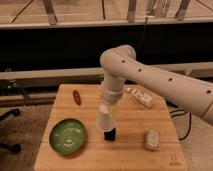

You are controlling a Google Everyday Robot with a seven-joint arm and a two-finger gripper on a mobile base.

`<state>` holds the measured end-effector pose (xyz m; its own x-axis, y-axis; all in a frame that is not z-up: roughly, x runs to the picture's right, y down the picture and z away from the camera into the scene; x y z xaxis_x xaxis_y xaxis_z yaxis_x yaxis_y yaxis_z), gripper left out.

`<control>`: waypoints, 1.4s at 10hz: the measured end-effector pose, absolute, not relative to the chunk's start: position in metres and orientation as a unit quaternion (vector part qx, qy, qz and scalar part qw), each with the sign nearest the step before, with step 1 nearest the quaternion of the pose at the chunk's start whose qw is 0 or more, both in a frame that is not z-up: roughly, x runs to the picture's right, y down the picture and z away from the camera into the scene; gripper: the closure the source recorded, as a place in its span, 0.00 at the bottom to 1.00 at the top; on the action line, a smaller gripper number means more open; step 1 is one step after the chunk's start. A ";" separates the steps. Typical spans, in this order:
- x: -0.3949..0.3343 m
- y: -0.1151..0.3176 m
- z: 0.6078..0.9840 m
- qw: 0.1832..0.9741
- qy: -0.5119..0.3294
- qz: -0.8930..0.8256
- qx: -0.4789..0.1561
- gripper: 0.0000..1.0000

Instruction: Place the ceramic cup over the eraser

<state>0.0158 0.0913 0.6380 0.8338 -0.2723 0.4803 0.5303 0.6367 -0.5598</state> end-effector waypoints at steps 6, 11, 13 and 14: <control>0.036 0.118 0.661 0.888 -0.169 -0.207 -0.374 1.00; 0.042 0.136 0.675 0.890 -0.161 -0.199 -0.378 1.00; 0.038 0.150 0.682 0.887 -0.160 -0.200 -0.383 1.00; 0.036 0.153 0.684 0.887 -0.160 -0.202 -0.384 1.00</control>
<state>0.0363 0.1529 0.6837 0.8675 -0.2347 0.4386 0.4804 0.6237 -0.6166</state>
